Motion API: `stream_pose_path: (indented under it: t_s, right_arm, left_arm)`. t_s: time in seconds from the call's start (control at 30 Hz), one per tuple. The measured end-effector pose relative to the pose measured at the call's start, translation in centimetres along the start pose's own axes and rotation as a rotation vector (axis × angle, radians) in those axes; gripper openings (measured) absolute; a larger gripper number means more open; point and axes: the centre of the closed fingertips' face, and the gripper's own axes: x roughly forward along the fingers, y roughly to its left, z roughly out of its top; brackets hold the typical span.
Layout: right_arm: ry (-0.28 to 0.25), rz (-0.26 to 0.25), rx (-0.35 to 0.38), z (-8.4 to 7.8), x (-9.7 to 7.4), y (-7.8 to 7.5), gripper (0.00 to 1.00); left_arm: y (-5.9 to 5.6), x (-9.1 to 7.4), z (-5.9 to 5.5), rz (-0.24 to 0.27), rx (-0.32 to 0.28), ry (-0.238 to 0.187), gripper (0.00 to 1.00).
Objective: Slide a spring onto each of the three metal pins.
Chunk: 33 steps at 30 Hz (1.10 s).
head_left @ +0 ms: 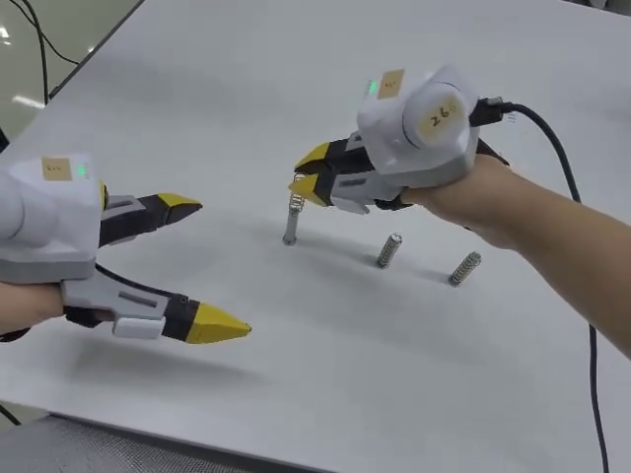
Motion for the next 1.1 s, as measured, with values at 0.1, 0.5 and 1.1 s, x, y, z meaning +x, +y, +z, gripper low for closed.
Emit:
stream_pose_path:
  t_s: [0.1,0.5,1.1]
  right_arm:
    - [-0.001,-0.001,0.004,-0.1,0.2,-0.1,0.07]
    - [0.039,0.016,0.001,-1.7,1.6,0.2,0.08]
    - [0.131,0.042,-0.015,-5.2,4.0,2.1,0.08]
  left_arm:
    - [0.0,0.0,0.1,0.003,0.001,-0.001,0.98]
    - [-0.2,0.0,0.3,-0.001,0.007,0.000,0.98]
    - [-0.1,-0.2,0.0,0.008,0.002,0.004,0.98]
